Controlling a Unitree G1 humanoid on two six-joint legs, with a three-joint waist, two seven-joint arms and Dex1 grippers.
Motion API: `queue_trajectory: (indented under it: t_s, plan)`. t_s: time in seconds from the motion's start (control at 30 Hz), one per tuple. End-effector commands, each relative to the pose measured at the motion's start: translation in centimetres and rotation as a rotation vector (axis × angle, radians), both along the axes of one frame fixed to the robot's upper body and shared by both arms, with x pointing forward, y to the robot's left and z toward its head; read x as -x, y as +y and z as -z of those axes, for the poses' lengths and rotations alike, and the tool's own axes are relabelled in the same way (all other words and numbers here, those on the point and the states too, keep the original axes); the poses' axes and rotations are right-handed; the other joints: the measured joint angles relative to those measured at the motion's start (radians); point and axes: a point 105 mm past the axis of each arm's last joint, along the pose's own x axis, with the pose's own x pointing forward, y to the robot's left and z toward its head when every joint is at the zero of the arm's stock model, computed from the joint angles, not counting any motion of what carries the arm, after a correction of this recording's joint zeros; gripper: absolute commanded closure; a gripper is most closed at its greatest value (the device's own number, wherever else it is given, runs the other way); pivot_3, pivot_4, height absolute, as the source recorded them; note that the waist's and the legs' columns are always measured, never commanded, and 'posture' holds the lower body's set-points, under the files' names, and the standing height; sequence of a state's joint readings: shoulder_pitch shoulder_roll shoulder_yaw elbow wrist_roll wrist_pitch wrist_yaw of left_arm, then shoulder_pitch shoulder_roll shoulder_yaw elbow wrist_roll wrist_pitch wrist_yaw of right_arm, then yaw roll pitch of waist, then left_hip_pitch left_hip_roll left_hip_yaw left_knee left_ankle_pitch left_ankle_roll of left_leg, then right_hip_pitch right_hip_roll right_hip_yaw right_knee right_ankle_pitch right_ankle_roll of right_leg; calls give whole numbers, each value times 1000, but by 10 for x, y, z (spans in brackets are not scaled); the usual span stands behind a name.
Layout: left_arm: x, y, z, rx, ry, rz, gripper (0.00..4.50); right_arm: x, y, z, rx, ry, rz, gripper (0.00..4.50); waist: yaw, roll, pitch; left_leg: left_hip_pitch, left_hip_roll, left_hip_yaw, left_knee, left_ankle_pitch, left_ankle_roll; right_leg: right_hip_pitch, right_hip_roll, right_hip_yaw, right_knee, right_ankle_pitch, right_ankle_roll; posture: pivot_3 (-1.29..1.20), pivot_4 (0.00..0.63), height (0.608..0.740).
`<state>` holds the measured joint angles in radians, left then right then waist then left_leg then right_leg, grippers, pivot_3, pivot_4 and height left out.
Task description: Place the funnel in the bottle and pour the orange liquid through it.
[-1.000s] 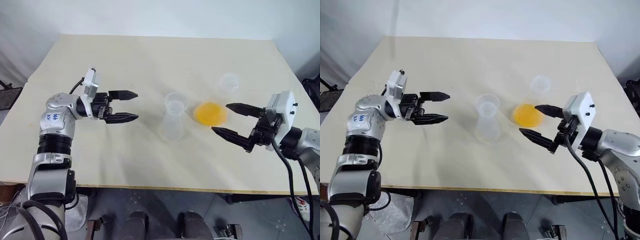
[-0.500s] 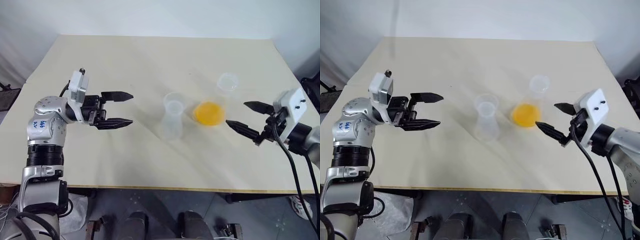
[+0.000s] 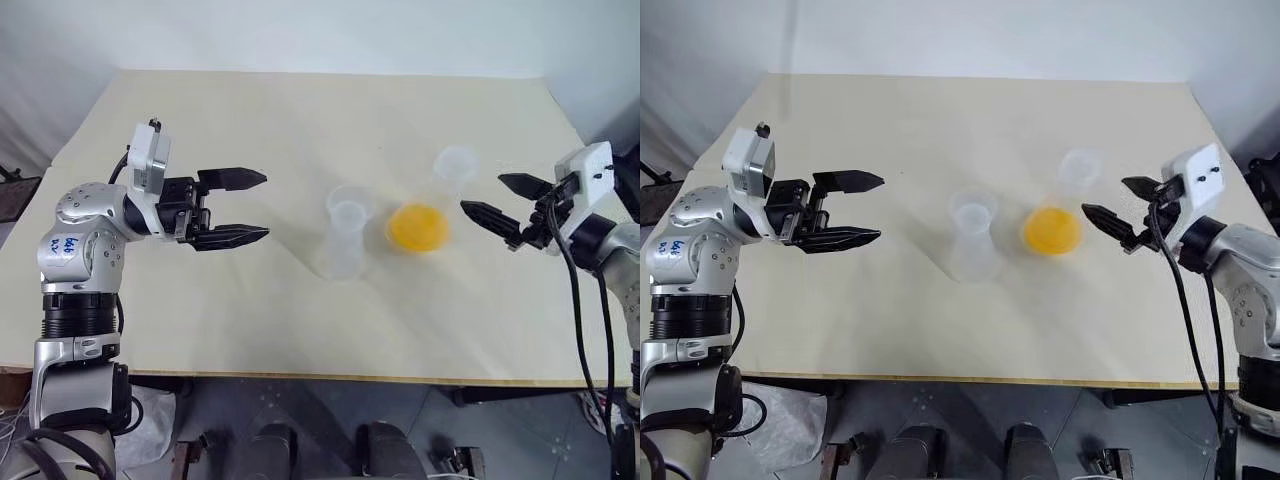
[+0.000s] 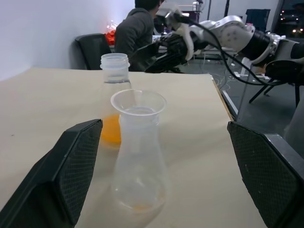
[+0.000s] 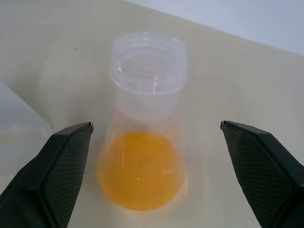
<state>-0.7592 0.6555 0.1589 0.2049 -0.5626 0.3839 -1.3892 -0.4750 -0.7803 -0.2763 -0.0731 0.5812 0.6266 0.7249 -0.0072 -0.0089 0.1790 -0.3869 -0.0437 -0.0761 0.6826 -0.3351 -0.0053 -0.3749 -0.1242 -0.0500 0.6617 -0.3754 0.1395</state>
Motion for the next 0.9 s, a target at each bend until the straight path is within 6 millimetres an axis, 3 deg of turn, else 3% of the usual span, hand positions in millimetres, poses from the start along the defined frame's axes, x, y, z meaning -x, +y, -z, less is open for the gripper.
queue_trajectory:
  t_s: [0.03, 0.9]
  plan:
    - [4, 0, -8, 7, -37, 7, 28, -9, 11, -11, -36, -53, -48, 0, -4, 0, 0, 0, 0, 0, 0, 0, 0, 0, 0, 0, 0, 0, 0, 0, 150, 740]
    - [7, 2, -13, 7, -49, -11, 28, -52, 42, -14, -145, -126, -107, 0, -24, 0, 0, 0, -1, -2, -1, 0, 0, -1, 0, -1, 1, 0, 0, 0, 150, 740]
